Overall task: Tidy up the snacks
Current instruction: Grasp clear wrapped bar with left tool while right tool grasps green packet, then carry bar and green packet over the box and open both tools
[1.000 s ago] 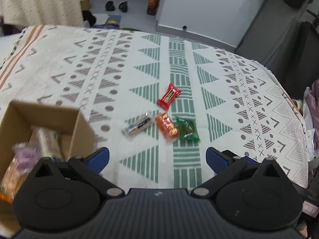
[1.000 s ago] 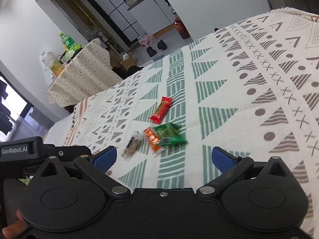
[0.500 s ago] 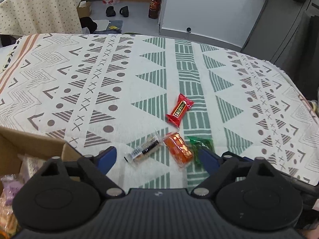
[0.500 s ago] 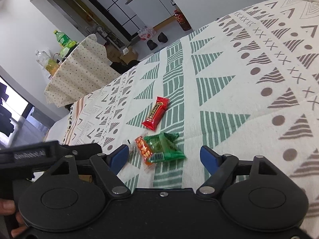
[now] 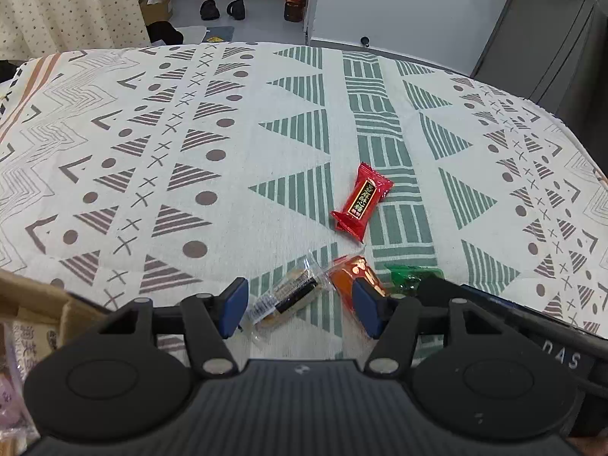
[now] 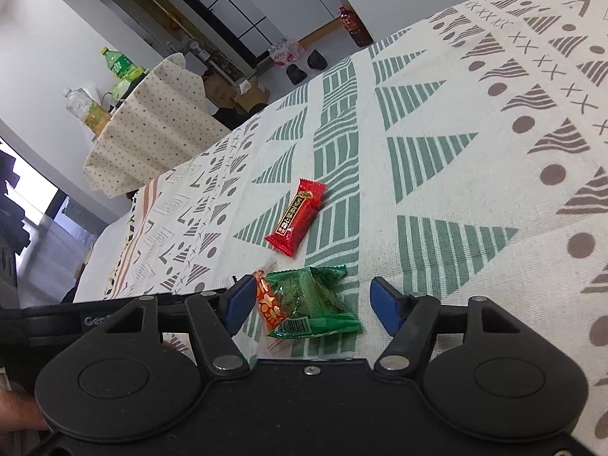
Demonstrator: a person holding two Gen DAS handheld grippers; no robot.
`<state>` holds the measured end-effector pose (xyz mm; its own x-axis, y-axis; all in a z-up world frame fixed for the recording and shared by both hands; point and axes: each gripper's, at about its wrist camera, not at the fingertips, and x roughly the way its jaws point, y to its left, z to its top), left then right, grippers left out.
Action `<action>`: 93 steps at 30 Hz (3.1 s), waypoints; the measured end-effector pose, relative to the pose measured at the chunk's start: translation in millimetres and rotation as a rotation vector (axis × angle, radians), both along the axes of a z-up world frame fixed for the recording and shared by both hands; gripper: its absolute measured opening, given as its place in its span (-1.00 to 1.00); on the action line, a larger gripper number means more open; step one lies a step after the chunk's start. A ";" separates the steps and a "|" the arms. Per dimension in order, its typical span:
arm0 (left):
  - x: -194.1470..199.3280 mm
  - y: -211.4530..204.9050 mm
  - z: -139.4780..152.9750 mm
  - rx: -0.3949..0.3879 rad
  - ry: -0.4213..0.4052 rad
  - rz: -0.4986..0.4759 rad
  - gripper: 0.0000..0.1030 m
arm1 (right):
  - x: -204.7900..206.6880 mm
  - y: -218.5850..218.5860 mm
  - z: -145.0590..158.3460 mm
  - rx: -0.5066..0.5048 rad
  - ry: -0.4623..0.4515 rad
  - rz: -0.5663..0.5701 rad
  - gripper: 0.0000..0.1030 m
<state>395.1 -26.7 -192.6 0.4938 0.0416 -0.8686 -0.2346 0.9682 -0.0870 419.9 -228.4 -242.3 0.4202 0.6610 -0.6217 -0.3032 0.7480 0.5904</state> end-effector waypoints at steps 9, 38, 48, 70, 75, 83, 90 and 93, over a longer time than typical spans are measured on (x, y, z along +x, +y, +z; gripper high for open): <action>0.9 -2.0 -21.8 -0.028 0.043 0.019 -0.12 | -1.0 5.1 -3.2 -0.023 -0.011 0.034 0.07; -86.2 -16.9 45.8 -0.098 -0.064 0.010 -0.67 | -63.2 -8.4 46.5 -0.088 -0.068 -0.002 -0.44; -129.1 -0.9 81.1 -0.121 -0.123 0.012 -0.67 | -100.5 -11.0 82.7 -0.083 -0.109 -0.043 -0.44; -187.2 71.1 132.6 -0.182 -0.242 0.108 -0.67 | -150.6 54.2 158.3 -0.062 -0.232 -0.005 -0.44; -195.6 90.2 136.3 -0.193 -0.258 0.131 -0.67 | -155.8 75.3 165.7 -0.068 -0.247 0.020 -0.44; -203.0 123.0 139.8 -0.204 -0.278 0.174 -0.67 | -158.3 107.0 169.8 -0.081 -0.251 0.056 -0.44; -205.2 150.8 138.4 -0.211 -0.279 0.207 -0.67 | -157.9 137.0 171.4 -0.092 -0.248 0.097 -0.44; -204.2 161.4 137.1 -0.212 -0.277 0.219 -0.67 | -156.2 150.0 170.7 -0.095 -0.244 0.112 -0.44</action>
